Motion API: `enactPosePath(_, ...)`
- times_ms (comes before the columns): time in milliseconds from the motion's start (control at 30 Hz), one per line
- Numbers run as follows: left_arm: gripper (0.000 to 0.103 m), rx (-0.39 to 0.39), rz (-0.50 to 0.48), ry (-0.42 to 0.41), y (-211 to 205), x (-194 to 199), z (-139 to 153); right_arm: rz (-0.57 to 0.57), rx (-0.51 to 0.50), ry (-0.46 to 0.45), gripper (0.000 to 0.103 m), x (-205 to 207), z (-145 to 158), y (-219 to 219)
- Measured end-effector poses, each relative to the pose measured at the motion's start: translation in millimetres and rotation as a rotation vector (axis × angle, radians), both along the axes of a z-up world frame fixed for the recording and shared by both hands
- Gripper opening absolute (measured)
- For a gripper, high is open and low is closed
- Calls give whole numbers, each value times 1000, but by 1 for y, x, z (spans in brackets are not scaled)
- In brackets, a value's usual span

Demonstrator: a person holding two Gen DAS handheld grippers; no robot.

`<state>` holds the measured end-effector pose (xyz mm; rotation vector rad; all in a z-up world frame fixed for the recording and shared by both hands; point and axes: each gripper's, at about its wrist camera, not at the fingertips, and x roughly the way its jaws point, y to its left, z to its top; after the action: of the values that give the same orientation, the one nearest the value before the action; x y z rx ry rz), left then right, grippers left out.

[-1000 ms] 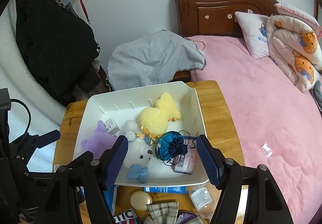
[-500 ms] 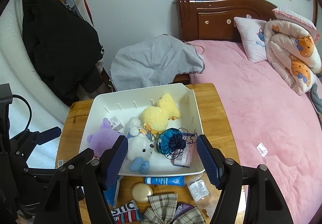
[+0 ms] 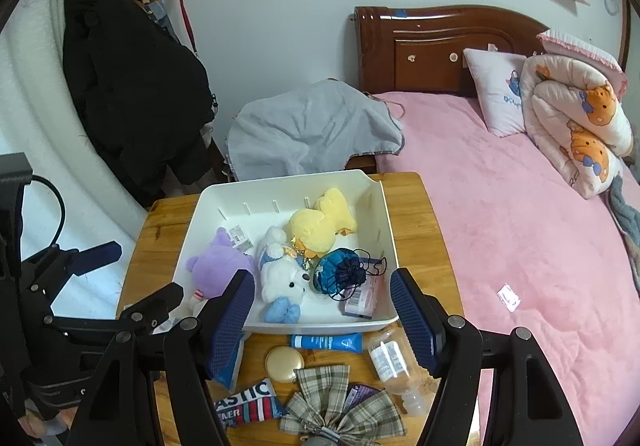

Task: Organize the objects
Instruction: 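Withdraw both tools from the tray back toward the table items, then grasp the MASTIC GREENER packet with the left tool while the right tool grasps the grey round pad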

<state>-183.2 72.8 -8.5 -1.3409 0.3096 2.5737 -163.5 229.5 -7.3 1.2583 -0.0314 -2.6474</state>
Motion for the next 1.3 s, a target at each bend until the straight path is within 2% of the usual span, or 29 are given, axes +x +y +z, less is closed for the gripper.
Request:
enactPosePath(400, 86, -8, -60, 27, 13, 41, 17, 23, -13, 5, 71, 41, 3, 16)
enactPosePath(733, 86, -40, -126, 33, 33, 69, 14, 49, -26, 7, 72, 84, -12, 36)
enactPosePath(1033, 86, -37, -159, 20, 35, 95, -9, 91, -15, 21, 72, 122, -43, 35)
enactPosePath(1300, 86, -17, -134, -24, 20, 108, -52, 138, 14, 26, 72, 148, -80, 23)
